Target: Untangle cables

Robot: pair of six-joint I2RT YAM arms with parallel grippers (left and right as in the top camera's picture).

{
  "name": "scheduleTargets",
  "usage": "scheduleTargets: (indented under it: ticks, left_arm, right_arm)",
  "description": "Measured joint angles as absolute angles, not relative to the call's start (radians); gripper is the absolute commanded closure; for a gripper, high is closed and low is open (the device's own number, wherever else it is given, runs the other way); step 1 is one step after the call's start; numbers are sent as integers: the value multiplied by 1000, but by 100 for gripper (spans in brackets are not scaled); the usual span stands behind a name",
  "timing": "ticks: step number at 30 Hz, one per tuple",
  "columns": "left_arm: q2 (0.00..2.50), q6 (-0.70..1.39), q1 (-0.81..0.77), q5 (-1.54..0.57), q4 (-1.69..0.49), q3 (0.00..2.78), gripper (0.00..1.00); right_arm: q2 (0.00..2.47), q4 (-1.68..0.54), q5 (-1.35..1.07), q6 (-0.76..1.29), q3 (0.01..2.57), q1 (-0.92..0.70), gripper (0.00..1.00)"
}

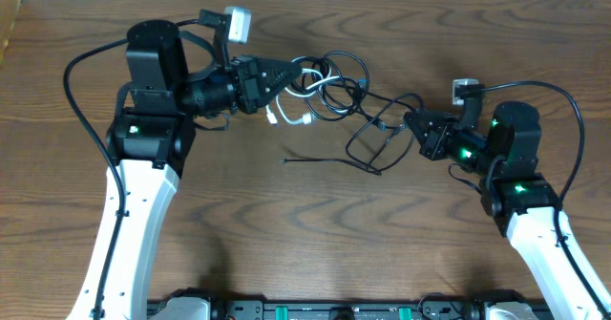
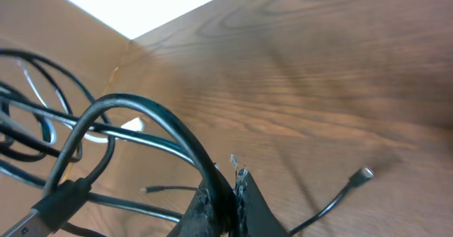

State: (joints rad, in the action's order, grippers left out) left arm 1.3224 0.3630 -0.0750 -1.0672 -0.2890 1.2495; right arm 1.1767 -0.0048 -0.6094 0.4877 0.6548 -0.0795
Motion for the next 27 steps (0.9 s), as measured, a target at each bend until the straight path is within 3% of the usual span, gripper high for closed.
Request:
scheduleTargets:
  ticks: [11, 23, 24, 26, 27]
  left_arm:
    - [1319, 309, 117, -1057, -399, 1250, 93]
    - [1319, 304, 123, -1048, -423, 1250, 93]
    - [1319, 299, 123, -1048, -424, 1250, 93]
    - [1319, 290, 123, -1048, -426, 1250, 93]
    - [1319, 287, 123, -1048, -426, 1250, 92]
  right_arm:
    - [1181, -126, -445, 516, 653, 52, 99]
    - [1181, -107, -440, 516, 653, 53, 99]
    - [1181, -107, -440, 516, 653, 53, 97]
    - [1181, -107, -441, 522, 653, 53, 82]
    - [1181, -108, -440, 525, 653, 53, 82]
